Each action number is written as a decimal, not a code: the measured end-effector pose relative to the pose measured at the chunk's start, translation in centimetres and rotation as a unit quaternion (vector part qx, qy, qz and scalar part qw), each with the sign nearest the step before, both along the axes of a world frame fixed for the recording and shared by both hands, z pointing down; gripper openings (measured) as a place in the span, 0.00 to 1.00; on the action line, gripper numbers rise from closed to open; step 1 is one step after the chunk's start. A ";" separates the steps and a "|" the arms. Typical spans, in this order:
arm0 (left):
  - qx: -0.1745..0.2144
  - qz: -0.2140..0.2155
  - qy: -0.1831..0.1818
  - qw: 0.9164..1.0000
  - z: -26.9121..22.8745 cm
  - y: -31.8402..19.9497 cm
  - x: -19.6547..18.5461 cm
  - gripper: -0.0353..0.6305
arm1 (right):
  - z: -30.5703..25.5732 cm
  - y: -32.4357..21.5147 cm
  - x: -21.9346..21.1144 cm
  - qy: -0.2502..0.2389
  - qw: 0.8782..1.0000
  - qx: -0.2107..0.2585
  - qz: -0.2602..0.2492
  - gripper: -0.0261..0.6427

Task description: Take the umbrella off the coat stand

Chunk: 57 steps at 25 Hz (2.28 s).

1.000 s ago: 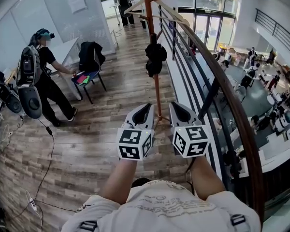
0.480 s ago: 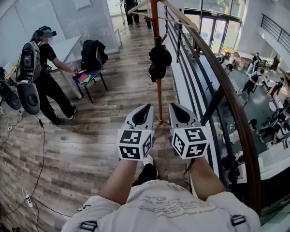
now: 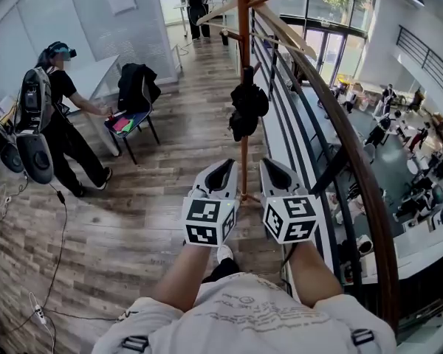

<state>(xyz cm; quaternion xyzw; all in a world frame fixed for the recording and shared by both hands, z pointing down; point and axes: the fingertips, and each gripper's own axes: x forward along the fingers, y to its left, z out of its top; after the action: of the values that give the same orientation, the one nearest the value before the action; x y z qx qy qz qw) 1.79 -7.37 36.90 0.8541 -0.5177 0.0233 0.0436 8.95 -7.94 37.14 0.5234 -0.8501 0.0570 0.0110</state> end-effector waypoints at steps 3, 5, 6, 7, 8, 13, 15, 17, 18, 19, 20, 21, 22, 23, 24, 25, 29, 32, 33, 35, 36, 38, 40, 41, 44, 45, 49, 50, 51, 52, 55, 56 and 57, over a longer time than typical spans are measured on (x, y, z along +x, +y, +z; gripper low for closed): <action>-0.003 0.007 0.000 1.000 0.0 -2.5 -0.2 0.08 | -0.1 -2.3 -0.3 0.000 1.000 0.000 0.005 0.04; -0.003 0.011 0.003 1.000 -0.4 -4.1 -0.2 0.08 | -0.3 -3.9 -0.3 0.002 1.000 -0.001 0.008 0.04; -0.003 0.013 0.005 1.000 -0.5 -4.9 -0.2 0.08 | -0.4 -4.6 -0.3 0.003 1.000 -0.001 0.009 0.04; -0.004 0.014 0.005 1.000 -0.5 -5.6 -0.2 0.08 | -0.4 -5.4 -0.2 0.002 1.000 -0.002 0.011 0.04; -0.004 0.016 0.005 1.000 -0.4 -6.3 -0.2 0.08 | -0.4 -6.0 -0.2 0.002 1.000 -0.002 0.012 0.04; 0.000 0.025 0.009 1.000 -0.8 -10.4 -1.1 0.08 | -0.8 -9.9 -1.5 0.007 1.000 0.005 0.016 0.04; 0.004 0.029 0.011 1.000 -1.2 -11.9 -1.2 0.08 | -1.1 -11.4 -1.7 0.010 1.000 0.009 0.018 0.04; 0.007 0.033 0.012 0.999 -1.6 -13.3 -1.2 0.08 | -1.5 -12.9 -1.8 0.010 1.000 0.012 0.022 0.04; 0.008 0.035 0.011 0.999 -1.7 -14.0 -1.3 0.08 | -1.7 -13.7 -2.0 0.011 1.000 0.014 0.024 0.04; 0.009 0.037 0.012 0.999 -1.8 -14.7 -1.4 0.08 | -1.9 -14.4 -2.1 0.012 0.999 0.017 0.026 0.04; 0.008 0.039 0.012 0.999 -1.8 -15.4 -1.6 0.08 | -2.1 -15.2 -2.3 0.014 0.999 0.020 0.029 0.04; 0.008 0.040 0.013 0.999 -1.8 -16.2 -1.8 0.08 | -2.3 -15.9 -2.4 0.016 0.999 0.025 0.033 0.04; 0.008 0.042 0.014 0.999 -1.8 -17.0 -2.0 0.08 | -2.6 -16.7 -2.5 0.019 0.999 0.032 0.038 0.04; 0.008 0.044 0.014 0.999 -1.9 -17.7 -2.2 0.08 | -2.9 -17.6 -2.6 0.023 0.998 0.038 0.044 0.04; 0.008 0.045 0.014 0.999 -2.0 -18.4 -2.4 0.08 | -3.2 -18.4 -2.6 0.027 0.997 0.044 0.051 0.05; 0.009 0.047 0.014 0.999 -2.0 -18.9 -2.6 0.08 | -3.4 -19.1 -2.5 0.029 0.997 0.048 0.056 0.05; 0.011 0.046 0.013 0.999 -2.3 -20.9 -3.3 0.08 | -3.9 -22.2 -2.5 0.022 0.997 0.044 0.059 0.17; 0.011 0.041 0.011 0.999 -2.2 -22.0 -3.8 0.08 | -4.1 -24.5 -2.2 0.031 0.997 0.043 0.061 0.21; 0.011 0.039 0.010 0.999 -2.2 -22.3 -3.9 0.08 | -4.2 -25.2 -2.0 0.032 0.997 0.043 0.062 0.22; 0.009 0.033 0.010 0.999 -2.0 -22.9 -4.2 0.08 | -4.3 -26.4 -1.8 0.032 0.997 0.043 0.065 0.25; 0.008 0.030 0.010 0.999 -2.0 -23.1 -4.3 0.08 | -4.3 -27.0 -1.7 0.033 0.997 0.041 0.064 0.26; 0.007 0.028 0.009 1.000 -2.1 -23.4 -4.2 0.08 | -4.3 -28.0 -1.7 0.037 0.997 0.039 0.063 0.27; 0.009 0.027 0.009 1.000 -2.3 -23.7 -4.1 0.08 | -4.4 -28.8 -1.8 0.040 0.997 0.038 0.059 0.29; 0.009 0.026 0.009 1.000 -2.3 -24.0 -4.1 0.08 | -4.4 -29.2 -2.0 0.041 0.997 0.038 0.057 0.30; 0.006 0.027 0.007 1.000 -2.0 -24.7 -3.8 0.08 | -4.3 -30.7 -2.4 0.047 0.997 0.033 0.049 0.36; 0.004 0.028 0.007 1.000 -1.7 -24.8 -3.8 0.08 | -4.2 -31.0 -2.5 0.049 0.997 0.031 0.047 0.36; -0.001 0.026 0.005 1.000 -1.0 -25.2 -3.8 0.08 | -4.0 -31.9 -2.8 0.050 0.997 0.030 0.041 0.36; -0.001 0.026 0.006 1.000 -1.0 -25.3 -3.9 0.08 | -3.9 -32.0 -3.0 0.052 0.997 0.030 0.038 0.36; -0.001 0.024 0.006 1.000 -1.1 -25.4 -3.9 0.08 | -3.8 -32.0 -3.1 0.056 0.997 0.029 0.036 0.36; 0.000 0.023 0.007 1.000 -1.1 -25.5 -4.0 0.08 | -3.8 -32.0 -3.3 0.060 0.997 0.029 0.035 0.36; 0.001 0.021 0.009 1.000 -1.2 -25.8 -4.2 0.08 | -3.7 -32.1 -3.3 0.073 0.996 0.033 0.035 0.28; 0.001 0.020 0.009 1.000 -1.1 -25.9 -4.2 0.08 | -3.7 -32.1 -3.3 0.071 0.996 0.033 0.034 0.28; 0.001 0.019 0.009 1.000 -1.1 -26.0 -4.3 0.08 | -3.7 -32.2 -3.3 0.066 0.997 0.032 0.032 0.28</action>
<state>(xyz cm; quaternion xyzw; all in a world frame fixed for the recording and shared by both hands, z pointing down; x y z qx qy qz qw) -2.48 -33.38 35.83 0.8643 -0.5005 0.0160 0.0473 5.69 -40.13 33.44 0.5530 -0.8317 -0.0048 0.0489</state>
